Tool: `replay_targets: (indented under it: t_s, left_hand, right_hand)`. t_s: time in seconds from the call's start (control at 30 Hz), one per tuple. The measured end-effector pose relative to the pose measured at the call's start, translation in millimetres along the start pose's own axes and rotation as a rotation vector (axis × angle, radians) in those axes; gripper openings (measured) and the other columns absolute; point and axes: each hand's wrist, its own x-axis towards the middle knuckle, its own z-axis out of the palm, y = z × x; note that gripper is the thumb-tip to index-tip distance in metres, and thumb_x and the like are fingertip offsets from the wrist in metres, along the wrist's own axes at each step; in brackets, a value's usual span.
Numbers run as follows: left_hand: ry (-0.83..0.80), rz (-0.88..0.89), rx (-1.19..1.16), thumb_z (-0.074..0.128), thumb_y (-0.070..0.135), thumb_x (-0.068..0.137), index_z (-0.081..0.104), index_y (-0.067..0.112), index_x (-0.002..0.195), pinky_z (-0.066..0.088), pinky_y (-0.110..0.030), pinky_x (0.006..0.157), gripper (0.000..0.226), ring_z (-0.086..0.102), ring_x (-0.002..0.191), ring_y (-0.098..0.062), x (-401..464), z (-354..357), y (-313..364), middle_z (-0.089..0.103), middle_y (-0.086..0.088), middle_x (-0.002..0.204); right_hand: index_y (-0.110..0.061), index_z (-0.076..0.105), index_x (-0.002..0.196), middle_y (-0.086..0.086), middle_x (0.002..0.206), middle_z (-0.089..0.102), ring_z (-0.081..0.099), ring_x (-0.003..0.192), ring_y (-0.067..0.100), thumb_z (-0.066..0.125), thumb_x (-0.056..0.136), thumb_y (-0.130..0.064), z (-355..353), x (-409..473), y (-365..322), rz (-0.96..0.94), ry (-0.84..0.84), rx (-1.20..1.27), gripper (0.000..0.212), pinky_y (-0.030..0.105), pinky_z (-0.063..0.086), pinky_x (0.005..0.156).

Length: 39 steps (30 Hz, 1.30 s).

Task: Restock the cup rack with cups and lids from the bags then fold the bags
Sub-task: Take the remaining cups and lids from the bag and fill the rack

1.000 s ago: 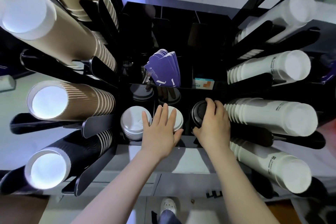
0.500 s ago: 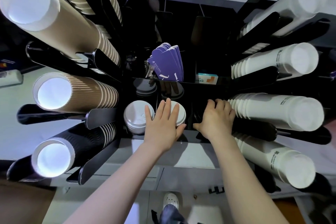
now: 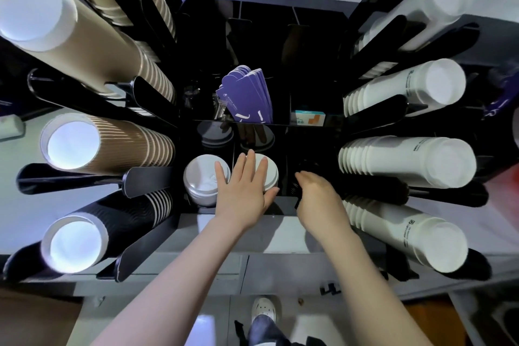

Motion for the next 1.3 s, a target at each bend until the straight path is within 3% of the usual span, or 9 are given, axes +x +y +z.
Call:
replay_targets:
  t_s: [0.07,0.27,0.57,0.7,0.83,0.93,1.03,1.13,1.3]
  left_hand:
    - [0.004,0.002,0.001,0.021,0.058,0.096,0.007,0.023,0.152,-0.005,-0.062,0.110,0.068,-0.002,0.148,-0.022,-0.6,-0.2,-0.1,-0.002,-0.007,0.161]
    - [-0.033,0.027,-0.030,0.021,0.056,0.097,0.006,0.023,0.153,-0.006,-0.062,0.110,0.067,-0.006,0.148,-0.022,-1.9,-5.8,-2.2,-0.004,-0.005,0.161]
    - [0.033,0.040,-0.181,0.040,0.045,0.096,0.001,0.021,0.153,-0.007,-0.058,0.112,0.073,-0.010,0.147,-0.019,-39.2,-27.8,0.1,-0.008,0.002,0.161]
    - [0.106,0.056,-0.332,0.049,0.031,0.094,0.006,0.018,0.153,-0.002,-0.049,0.116,0.074,-0.004,0.148,-0.020,-60.0,-45.5,5.1,-0.001,-0.001,0.161]
    - [0.189,0.157,-0.533,0.051,0.022,0.094,0.010,0.017,0.152,-0.002,-0.038,0.117,0.072,-0.004,0.147,-0.015,-67.8,-77.7,17.9,0.004,-0.001,0.161]
    - [0.252,0.262,-0.643,0.052,0.020,0.094,0.014,0.020,0.152,0.001,-0.035,0.118,0.070,-0.005,0.141,-0.001,-67.2,-107.4,38.5,0.008,0.011,0.157]
    - [0.318,0.366,-0.680,0.054,0.019,0.094,0.019,0.023,0.151,0.000,-0.029,0.116,0.067,0.000,0.140,0.003,-64.6,-134.5,61.8,0.013,0.018,0.152]
    - [0.338,0.415,-0.675,0.054,0.018,0.093,0.025,0.023,0.149,0.000,-0.024,0.116,0.064,0.010,0.144,-0.004,-60.8,-153.8,87.9,0.025,0.009,0.155]
    - [0.344,0.492,-0.754,0.053,0.026,0.092,0.030,0.031,0.147,0.011,0.001,0.102,0.059,0.030,0.137,-0.001,-59.9,-175.4,150.1,0.037,0.015,0.148]
  right_hand:
    - [-0.007,0.030,0.148,0.009,0.155,0.030,0.021,0.144,0.025,0.043,0.089,0.001,7.3,-5.2,1.0,-0.001,-0.074,-0.008,0.061,0.032,0.018,0.116]
    - [-0.015,0.011,0.154,-0.001,0.162,0.005,-0.002,0.148,0.018,0.044,0.090,-0.005,11.5,-4.4,-0.4,0.012,-0.162,-0.067,0.073,0.039,0.007,0.120]
    - [-0.020,-0.002,0.154,-0.005,0.161,-0.014,-0.017,0.146,0.014,0.039,0.084,0.008,19.2,-21.7,2.0,0.013,-0.112,0.021,0.086,0.034,0.001,0.120]
    - [-0.018,0.008,0.154,-0.005,0.162,-0.002,-0.009,0.147,0.012,0.037,0.089,0.006,11.5,-44.0,-4.9,-0.046,-0.001,0.151,0.075,0.030,-0.001,0.119]
    - [-0.020,0.033,0.149,-0.012,0.154,0.029,0.018,0.139,-0.005,0.042,0.093,0.001,-24.6,-66.1,-20.5,-0.045,0.130,0.544,0.060,0.004,0.010,0.108]
    - [-0.024,0.048,0.139,-0.018,0.138,0.048,0.040,0.129,-0.006,0.047,0.093,0.000,-67.5,-80.3,-25.5,-0.083,0.226,0.800,0.052,0.011,0.032,0.106]
    - [-0.031,0.058,0.125,-0.013,0.126,0.062,0.056,0.117,0.001,0.052,0.091,0.002,-110.9,-92.4,-22.3,-0.171,0.299,0.967,0.048,0.020,0.045,0.099]
    - [-0.030,0.062,0.115,-0.007,0.116,0.068,0.062,0.112,0.008,0.056,0.089,0.006,-142.4,-106.7,-5.2,-0.206,0.347,1.024,0.045,0.032,0.049,0.097]
    - [-0.021,0.064,0.113,-0.003,0.108,0.072,0.066,0.105,0.013,0.056,0.089,0.008,-179.1,-140.3,54.9,-0.165,0.478,1.036,0.038,0.028,0.053,0.090]
